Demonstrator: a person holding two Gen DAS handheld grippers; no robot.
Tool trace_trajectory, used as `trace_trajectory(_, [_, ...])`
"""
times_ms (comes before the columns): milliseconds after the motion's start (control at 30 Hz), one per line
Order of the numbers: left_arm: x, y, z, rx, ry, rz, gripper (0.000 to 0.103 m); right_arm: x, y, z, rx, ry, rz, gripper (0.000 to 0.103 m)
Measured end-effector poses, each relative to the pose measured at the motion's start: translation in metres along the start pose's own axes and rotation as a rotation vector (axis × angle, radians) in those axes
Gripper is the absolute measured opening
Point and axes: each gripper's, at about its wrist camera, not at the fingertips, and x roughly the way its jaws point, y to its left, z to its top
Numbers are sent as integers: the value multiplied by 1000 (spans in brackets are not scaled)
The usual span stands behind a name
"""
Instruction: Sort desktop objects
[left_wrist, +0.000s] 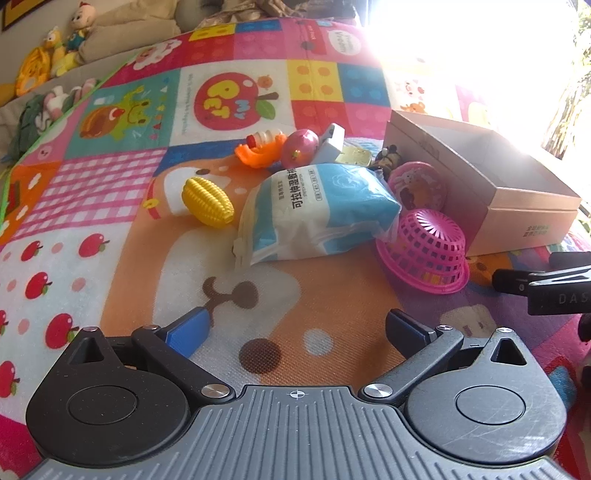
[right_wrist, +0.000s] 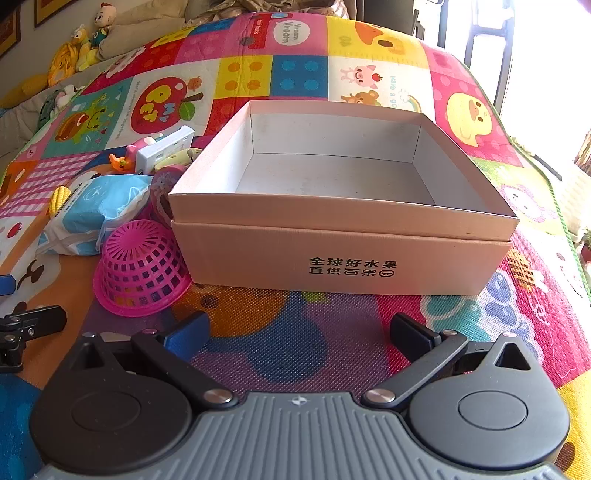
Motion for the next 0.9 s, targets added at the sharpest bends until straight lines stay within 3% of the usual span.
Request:
trace_trajectory(100, [-10,-2,0,-12,-44,6,103,-2,-2,-2,-2,-7,8,103])
trace_trajectory(267, [-26,-13,5,92,-155,62,103,-2,-2,2,-16,8,28,103])
trace_trajectory(367, [-26,-12,14,110,-179,92,103,-9,2,5,-61,6,152,103])
trace_trajectory(433, [-24,-5,21,77,-181,108,103,-19,10,6,-75,-51,183,103])
trace_trajectory(467, [-24,0,23,56,-185,119,103,-24,17,7,-105,-81,196,100])
trace_trajectory(600, [-26,20,29,-15,-197,153,103,-32,49,12,-242,-87,284,65])
trace_trajectory(733, [-29,33,32,-50,-196,161,103,-25,76,23,-281,-112,281,64])
trace_trajectory(900, [-27,28,36,-30,-180,112,103,-7,87,34,-239,-113,275,68])
